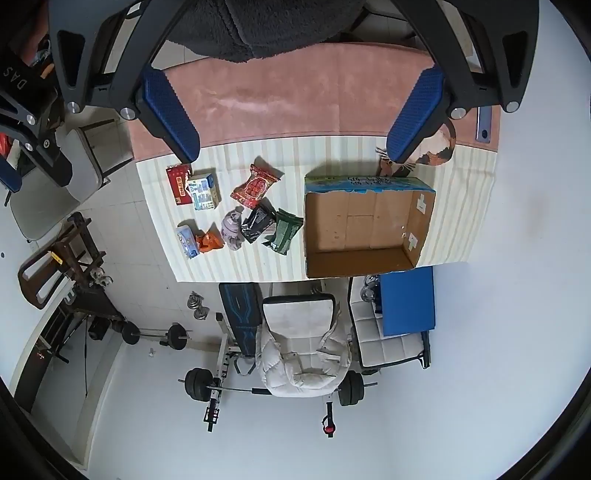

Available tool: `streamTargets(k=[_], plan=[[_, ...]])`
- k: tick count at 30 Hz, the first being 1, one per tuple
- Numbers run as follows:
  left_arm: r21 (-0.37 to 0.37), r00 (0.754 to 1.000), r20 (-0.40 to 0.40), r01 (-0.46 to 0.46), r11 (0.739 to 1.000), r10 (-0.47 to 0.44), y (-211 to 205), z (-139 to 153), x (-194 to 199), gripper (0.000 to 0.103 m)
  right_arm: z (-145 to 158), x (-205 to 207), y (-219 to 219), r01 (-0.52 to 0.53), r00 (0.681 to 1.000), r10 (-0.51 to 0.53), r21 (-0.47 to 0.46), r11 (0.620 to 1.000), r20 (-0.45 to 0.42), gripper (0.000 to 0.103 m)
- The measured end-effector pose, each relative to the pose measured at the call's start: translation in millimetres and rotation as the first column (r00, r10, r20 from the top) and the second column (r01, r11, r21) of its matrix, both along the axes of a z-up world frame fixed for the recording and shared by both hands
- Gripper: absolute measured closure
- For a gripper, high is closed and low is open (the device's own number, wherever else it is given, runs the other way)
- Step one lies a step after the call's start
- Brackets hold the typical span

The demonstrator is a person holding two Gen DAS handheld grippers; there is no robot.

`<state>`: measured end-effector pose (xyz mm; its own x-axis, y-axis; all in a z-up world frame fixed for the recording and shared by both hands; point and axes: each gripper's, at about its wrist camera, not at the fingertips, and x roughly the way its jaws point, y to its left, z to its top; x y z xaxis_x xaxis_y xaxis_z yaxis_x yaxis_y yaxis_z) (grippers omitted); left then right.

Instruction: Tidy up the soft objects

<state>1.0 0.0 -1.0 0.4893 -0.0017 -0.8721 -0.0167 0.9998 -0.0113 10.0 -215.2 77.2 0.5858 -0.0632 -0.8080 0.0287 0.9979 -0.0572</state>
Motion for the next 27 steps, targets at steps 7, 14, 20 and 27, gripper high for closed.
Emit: streamTargets(k=[7,14,20,27], plan=[[0.012,1.0,0.017,-0.002,1.0,0.002,-1.5,-0.2,-0.1,0.0,0.0,0.9,-1.7,-0.004,1.0,0.004,0.002,1.0,-0.006,0.0],[0.009,1.0,0.021,-0.007,1.0,0.007,-3.3,-0.1,3.8,0.0,3.8,4.7,1.0,-0.007,1.0,0.007,-0.001,1.0,0.005,0.0],[-0.011,0.999,0.034,-0.022,1.0,0.022,4.2,3.3,0.8,0.0,12.0,4.4,2.4,-0.005,1.0,0.005,0.008,1.0,0.012,0.0],[-0.012,0.999,0.039,-0.028,1.0,0.028,5.9,5.6,-0.5,0.0,12.5,0.7,3.9,-0.012,1.0,0.012,0.002,1.0,0.029,0.0]])
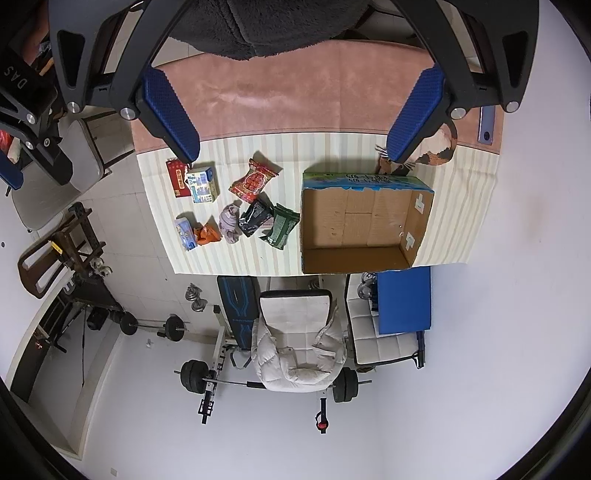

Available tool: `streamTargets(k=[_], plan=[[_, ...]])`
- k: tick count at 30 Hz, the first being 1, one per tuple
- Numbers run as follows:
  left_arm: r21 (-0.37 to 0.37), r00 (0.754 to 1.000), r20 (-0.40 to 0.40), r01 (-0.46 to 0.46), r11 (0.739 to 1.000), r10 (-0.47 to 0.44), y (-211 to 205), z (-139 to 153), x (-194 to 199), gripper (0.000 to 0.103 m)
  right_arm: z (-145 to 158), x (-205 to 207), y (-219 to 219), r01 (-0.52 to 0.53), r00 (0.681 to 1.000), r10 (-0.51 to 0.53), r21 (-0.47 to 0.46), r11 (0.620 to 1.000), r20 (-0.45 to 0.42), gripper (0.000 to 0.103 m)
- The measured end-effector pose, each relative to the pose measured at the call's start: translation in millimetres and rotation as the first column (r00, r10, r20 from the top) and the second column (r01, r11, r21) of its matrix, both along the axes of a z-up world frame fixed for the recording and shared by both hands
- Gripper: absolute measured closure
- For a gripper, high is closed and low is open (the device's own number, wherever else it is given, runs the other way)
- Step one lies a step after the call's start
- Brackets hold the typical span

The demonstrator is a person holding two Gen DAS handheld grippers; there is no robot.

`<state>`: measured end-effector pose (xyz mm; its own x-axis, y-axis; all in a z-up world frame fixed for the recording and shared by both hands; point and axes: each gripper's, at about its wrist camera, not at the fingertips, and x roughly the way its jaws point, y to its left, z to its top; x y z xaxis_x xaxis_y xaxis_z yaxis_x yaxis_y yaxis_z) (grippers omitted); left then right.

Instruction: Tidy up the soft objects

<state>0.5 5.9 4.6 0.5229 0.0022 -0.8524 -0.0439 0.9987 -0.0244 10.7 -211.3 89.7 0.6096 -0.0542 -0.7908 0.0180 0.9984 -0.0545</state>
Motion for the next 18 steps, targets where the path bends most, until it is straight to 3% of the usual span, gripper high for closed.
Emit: streamTargets(k=[18], plan=[[-0.003,1.0,0.002,-0.002,1.0,0.002,3.5,2.1,2.6,0.0,4.0,2.0,0.0,-0.002,1.0,0.002,0.004,1.0,0.005,0.0]])
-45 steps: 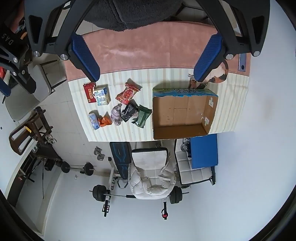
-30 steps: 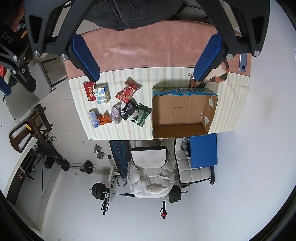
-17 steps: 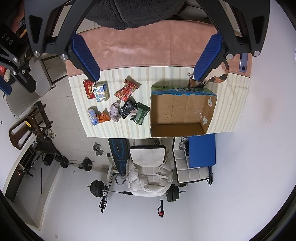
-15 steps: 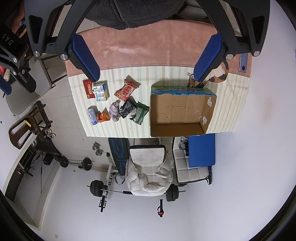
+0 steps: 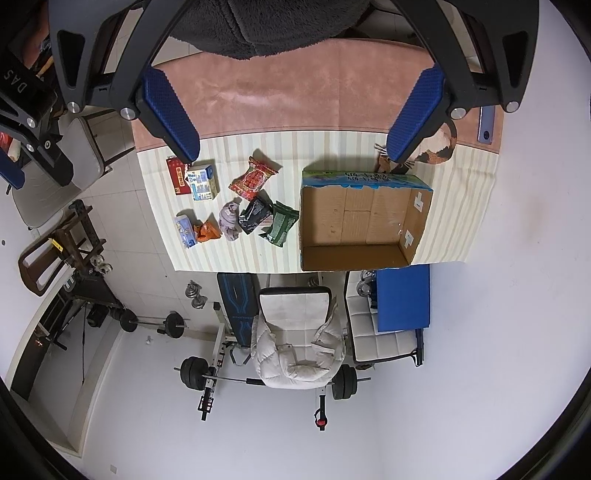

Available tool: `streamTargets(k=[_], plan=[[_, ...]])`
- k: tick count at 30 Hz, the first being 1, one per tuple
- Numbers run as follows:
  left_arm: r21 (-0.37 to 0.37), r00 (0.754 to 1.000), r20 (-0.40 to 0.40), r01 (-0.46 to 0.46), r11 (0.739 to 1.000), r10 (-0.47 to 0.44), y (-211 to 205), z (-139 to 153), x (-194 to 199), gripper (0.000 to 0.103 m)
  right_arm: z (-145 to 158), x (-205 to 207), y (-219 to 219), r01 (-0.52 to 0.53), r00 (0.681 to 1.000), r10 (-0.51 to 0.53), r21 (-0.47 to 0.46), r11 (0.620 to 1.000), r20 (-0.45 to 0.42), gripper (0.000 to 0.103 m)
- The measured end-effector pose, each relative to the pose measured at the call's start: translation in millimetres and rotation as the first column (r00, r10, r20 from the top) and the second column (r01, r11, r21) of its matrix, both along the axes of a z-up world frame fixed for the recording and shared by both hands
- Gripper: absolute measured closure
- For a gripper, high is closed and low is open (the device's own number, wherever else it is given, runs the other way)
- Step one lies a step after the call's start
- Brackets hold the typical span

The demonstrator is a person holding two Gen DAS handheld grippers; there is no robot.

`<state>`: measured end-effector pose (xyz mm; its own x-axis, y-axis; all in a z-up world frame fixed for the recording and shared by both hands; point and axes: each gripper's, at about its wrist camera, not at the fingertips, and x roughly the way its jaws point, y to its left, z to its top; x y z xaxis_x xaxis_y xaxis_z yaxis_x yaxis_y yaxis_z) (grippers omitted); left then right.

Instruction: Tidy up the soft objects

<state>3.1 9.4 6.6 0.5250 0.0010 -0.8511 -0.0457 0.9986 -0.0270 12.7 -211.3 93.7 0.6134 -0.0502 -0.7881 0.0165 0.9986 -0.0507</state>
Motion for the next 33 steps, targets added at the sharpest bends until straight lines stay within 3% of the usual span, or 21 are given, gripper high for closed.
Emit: streamTargets(k=[33], plan=[[0.0,1.0,0.022,-0.004,1.0,0.004,-3.4,14.5,-0.6,0.0,11.4,6.7,2.6,0.003,1.0,-0.003,0.001,1.0,0.01,0.0]])
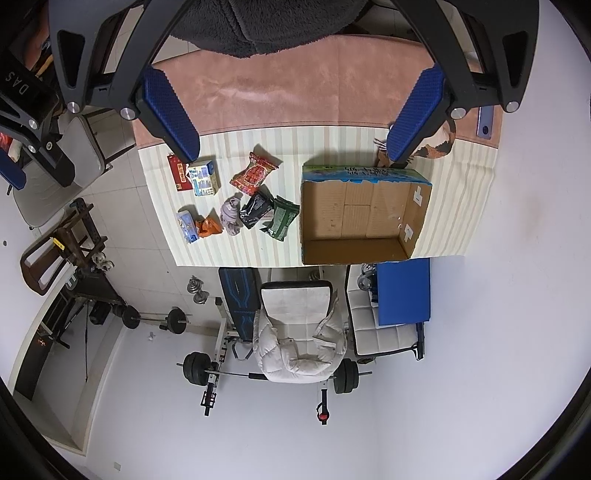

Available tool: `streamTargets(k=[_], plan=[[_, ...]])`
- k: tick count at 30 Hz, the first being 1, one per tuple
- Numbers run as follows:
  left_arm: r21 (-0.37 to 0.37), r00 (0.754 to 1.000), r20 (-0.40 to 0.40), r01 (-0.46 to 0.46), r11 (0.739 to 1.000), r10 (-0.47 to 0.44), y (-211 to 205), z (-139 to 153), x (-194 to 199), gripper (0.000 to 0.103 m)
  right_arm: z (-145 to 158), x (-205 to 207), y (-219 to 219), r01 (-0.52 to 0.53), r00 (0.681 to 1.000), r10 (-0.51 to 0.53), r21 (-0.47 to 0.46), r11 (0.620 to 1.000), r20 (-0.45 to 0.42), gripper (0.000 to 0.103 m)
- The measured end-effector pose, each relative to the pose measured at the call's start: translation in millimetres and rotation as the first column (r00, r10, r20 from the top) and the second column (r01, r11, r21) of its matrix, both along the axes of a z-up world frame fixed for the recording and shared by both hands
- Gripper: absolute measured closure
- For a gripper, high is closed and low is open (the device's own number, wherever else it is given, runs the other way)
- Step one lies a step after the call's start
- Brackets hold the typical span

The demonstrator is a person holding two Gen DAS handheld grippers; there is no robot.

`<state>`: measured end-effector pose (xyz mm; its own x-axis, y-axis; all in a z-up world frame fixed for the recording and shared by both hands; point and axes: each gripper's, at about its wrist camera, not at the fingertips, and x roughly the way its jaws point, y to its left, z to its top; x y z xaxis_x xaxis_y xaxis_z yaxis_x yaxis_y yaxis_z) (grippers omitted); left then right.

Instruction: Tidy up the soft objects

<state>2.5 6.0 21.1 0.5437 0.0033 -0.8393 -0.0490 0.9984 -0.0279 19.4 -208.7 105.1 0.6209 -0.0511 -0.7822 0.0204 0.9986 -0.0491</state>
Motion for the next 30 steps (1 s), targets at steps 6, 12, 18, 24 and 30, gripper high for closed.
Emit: streamTargets(k=[6,12,18,24,30], plan=[[0.002,1.0,0.001,0.002,1.0,-0.002,-1.0,0.0,-0.3,0.0,2.0,4.8,2.9,0.001,1.0,-0.001,-0.007,1.0,0.006,0.0],[0.003,1.0,0.004,0.0,1.0,0.0,-2.0,0.1,-1.2,0.0,2.7,2.4,1.4,0.0,1.0,0.0,-0.003,1.0,0.007,0.0],[0.005,1.0,0.009,0.003,1.0,-0.003,-1.6,1.2,-0.9,0.0,9.7,13.5,7.2,-0.002,1.0,0.002,0.0,1.0,0.008,0.0],[0.001,1.0,0.007,0.01,1.0,-0.01,-0.6,-2.0,1.4,0.0,4.0,14.4,7.2,-0.004,1.0,0.004,0.017,1.0,0.004,0.0],[0.093,0.998,-0.019,0.069,0.993,-0.068,-11.0,-40.2,59.2,0.0,-39.3,47.9,-14.2,0.014,0.997,-0.006,0.095,0.995,-0.078,0.0]])
